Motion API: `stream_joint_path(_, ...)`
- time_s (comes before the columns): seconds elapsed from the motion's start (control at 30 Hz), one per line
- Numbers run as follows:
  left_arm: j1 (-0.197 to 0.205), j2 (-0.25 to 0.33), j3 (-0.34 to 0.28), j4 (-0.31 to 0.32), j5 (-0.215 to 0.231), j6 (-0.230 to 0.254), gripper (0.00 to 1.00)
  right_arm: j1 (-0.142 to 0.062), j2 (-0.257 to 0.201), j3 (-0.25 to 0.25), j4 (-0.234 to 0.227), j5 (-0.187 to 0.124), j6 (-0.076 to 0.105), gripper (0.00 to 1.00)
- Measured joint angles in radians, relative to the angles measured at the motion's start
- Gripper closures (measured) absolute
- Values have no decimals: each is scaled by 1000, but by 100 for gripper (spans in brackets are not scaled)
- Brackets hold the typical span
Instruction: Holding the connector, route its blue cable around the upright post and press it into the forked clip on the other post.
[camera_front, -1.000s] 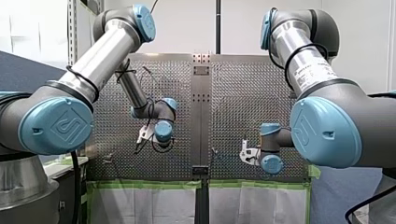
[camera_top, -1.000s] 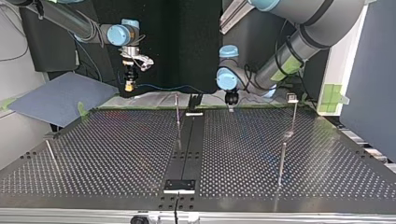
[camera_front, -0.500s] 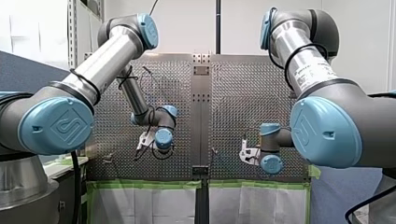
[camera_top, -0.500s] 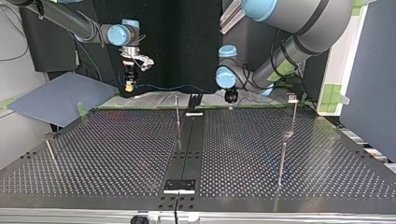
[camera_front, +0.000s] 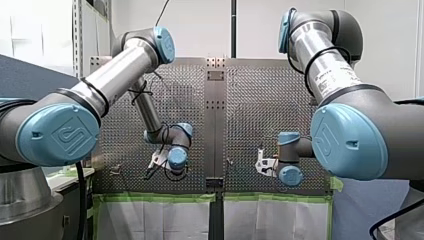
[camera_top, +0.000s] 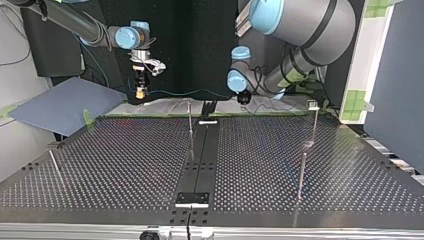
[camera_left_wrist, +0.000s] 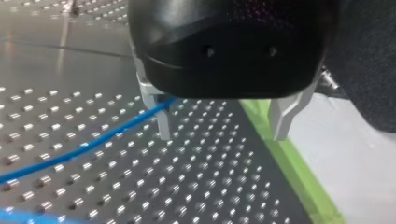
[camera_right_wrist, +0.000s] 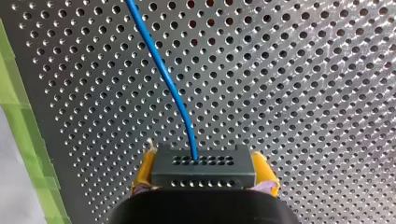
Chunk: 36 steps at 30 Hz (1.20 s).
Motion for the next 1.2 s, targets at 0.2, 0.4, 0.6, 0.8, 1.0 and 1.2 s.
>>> stream_joint_path(0.2,-12,-17,0,15,40,-9,0,2,0,-6,4,-2,0,98)
stream_joint_path(0.4,-35,-18,0,40,82,-44,0,7,0,-8,3,-4,0,98)
stream_joint_path(0.6,-51,-44,12,62,83,-72,0,13,0,-12,3,-13,0,98)
stream_joint_path(0.8,-63,-87,24,87,87,-87,0,21,0,-16,8,-16,-1,98)
stream_joint_path(1.0,-76,-133,36,126,119,-130,0,31,0,-19,9,-16,-1,98)
stream_joint_path(1.2,-91,-145,45,144,154,-176,0,40,0,-31,17,-17,0,98)
